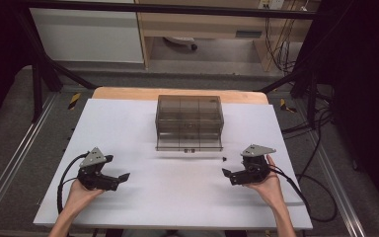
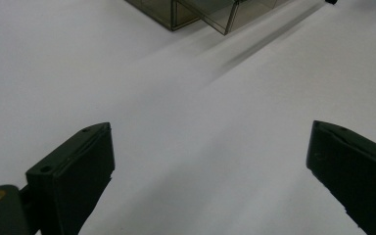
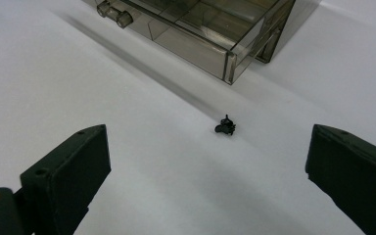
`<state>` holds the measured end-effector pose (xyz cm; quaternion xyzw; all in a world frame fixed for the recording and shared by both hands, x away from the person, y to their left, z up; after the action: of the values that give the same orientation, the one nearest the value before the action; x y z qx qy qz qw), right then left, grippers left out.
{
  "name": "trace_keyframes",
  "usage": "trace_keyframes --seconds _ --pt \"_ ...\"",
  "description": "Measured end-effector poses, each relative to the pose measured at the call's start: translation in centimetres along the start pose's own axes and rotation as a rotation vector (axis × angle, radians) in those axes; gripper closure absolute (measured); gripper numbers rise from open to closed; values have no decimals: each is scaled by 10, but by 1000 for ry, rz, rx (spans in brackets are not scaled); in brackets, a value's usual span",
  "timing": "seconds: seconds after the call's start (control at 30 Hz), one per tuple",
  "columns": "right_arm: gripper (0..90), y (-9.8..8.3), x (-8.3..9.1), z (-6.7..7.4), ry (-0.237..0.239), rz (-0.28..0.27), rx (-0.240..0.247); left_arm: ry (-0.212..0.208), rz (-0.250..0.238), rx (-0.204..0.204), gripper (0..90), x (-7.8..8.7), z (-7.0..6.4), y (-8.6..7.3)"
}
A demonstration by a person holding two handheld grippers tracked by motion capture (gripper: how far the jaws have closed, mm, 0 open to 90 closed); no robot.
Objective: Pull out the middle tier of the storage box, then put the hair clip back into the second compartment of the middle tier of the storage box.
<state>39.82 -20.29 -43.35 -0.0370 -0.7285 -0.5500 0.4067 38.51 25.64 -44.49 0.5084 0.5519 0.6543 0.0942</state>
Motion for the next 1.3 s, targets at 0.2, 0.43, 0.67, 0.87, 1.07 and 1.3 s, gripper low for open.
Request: trace_keyframes --seconds 0.2,0.43,0.67,0.87,1.07,1.3 --pt "37 -2 -7 -1 -5 27 -18 -1 -7 4 33 2 1 0" --pt "39 -2 -12 -1 -22 29 -28 -2 -6 3 33 1 1 -1" --pt "38 -1 -18 -2 -45 24 -37 -2 -5 3 33 1 1 -1" --pt "35 -1 -21 -3 -55 30 -36 -4 -3 2 33 0 0 0" --pt "38 -2 -24 -1 -58 40 -40 -6 0 0 33 0 1 -1" --pt "49 -3 -28 -3 -65 50 -46 -7 -1 2 33 0 0 -1"
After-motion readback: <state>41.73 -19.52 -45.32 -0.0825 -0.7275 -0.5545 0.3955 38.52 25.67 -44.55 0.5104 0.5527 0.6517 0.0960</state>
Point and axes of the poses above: each handheld gripper's, and its own axes: x roughly backward along the jaws, y roughly out of its top, z roughly to its left, the point moved 3 cm from there along -x, roughly forward along the jaws, and after that the axes turned 7 degrees about -y, right-handed, at the moved point
